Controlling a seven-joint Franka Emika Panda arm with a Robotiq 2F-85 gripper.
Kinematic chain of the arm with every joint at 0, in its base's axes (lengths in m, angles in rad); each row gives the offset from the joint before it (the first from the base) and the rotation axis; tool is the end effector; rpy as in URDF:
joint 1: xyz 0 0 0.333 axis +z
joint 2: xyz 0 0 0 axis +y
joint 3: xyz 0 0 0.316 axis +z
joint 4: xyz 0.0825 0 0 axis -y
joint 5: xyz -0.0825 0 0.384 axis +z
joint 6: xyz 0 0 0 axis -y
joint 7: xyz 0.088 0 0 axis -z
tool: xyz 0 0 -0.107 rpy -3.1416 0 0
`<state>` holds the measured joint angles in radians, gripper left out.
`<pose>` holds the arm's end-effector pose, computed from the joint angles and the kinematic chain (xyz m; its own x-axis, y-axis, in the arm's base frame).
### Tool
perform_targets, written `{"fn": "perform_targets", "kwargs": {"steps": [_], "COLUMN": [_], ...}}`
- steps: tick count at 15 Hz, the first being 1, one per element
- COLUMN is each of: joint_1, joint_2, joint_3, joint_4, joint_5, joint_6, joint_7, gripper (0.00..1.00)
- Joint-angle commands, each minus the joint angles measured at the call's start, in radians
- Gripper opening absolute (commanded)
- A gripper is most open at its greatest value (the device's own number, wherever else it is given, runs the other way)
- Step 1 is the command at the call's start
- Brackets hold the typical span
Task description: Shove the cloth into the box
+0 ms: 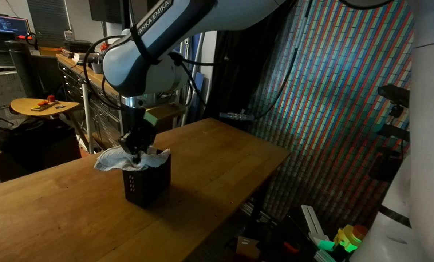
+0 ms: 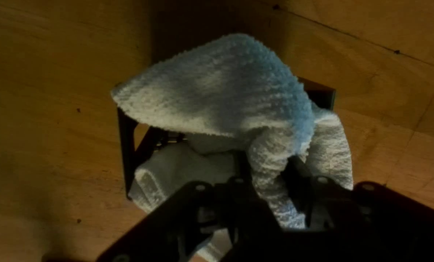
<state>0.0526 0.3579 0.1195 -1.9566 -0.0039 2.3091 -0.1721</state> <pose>0.6054 0.1021 0.2948 0.9430 0.3328 0.0038 0.3327 -0.9422 -0.0388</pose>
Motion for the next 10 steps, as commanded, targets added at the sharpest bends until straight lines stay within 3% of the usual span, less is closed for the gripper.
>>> {"fn": "perform_targets", "kwargs": {"steps": [1,6,7,8,10], "joint_1": [0.046,0.086,0.093,0.100,0.113], "joint_2": [-0.100,-0.170,-0.178,-0.186,-0.199], "joint_3": [-0.029,-0.030,-0.028,-0.026,-0.025], "joint_4": [-0.045,-0.060,-0.067,-0.072,-0.089], "joint_5": [-0.076,-0.160,-0.173,-0.186,-0.213], "joint_6": [0.004,-0.009,-0.009,-0.013,-0.020], "joint_7": [0.112,0.248,0.273,0.297,0.346], "gripper": [0.62,0.99,0.97,0.64,0.68]}}
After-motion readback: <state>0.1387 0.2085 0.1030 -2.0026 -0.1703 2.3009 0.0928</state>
